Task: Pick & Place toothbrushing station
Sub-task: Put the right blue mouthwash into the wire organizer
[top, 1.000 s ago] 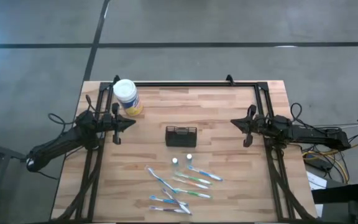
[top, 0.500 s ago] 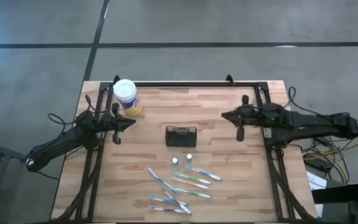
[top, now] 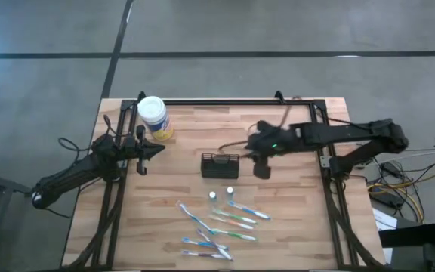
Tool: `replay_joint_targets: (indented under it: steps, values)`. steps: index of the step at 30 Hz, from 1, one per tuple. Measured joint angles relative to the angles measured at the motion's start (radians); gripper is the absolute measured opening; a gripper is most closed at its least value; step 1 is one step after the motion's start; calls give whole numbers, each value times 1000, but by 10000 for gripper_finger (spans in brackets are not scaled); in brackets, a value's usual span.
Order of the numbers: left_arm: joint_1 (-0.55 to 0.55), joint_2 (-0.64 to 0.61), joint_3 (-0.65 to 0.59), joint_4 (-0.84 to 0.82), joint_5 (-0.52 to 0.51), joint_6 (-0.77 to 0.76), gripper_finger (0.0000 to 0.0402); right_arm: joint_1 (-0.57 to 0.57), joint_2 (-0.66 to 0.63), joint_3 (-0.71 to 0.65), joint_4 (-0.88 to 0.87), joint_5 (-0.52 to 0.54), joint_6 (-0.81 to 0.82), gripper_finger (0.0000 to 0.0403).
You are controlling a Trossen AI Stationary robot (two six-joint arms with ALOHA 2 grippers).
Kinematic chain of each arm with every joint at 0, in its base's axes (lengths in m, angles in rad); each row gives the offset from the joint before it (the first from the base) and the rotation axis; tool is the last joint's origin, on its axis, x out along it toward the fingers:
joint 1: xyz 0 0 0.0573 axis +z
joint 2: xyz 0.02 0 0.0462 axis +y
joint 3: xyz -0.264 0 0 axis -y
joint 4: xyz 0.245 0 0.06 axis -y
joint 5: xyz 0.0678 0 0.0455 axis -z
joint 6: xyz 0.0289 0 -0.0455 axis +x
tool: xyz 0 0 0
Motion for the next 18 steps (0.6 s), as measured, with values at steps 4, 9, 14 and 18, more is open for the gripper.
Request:
replay_joint_targets:
  steps: [4,9,14,18]
  values:
    - [0,0,0,0,0,0,14,65,134,140,-90,-3,-20,176]
    - [0,0,0,0,0,0,14,109,266,288,-168,5,87,200]
    - [0,0,0,0,1,0,14,115,373,391,-327,9,227,205]
    - [0,0,0,-1,2,-1,14,115,442,454,-412,1,316,206]
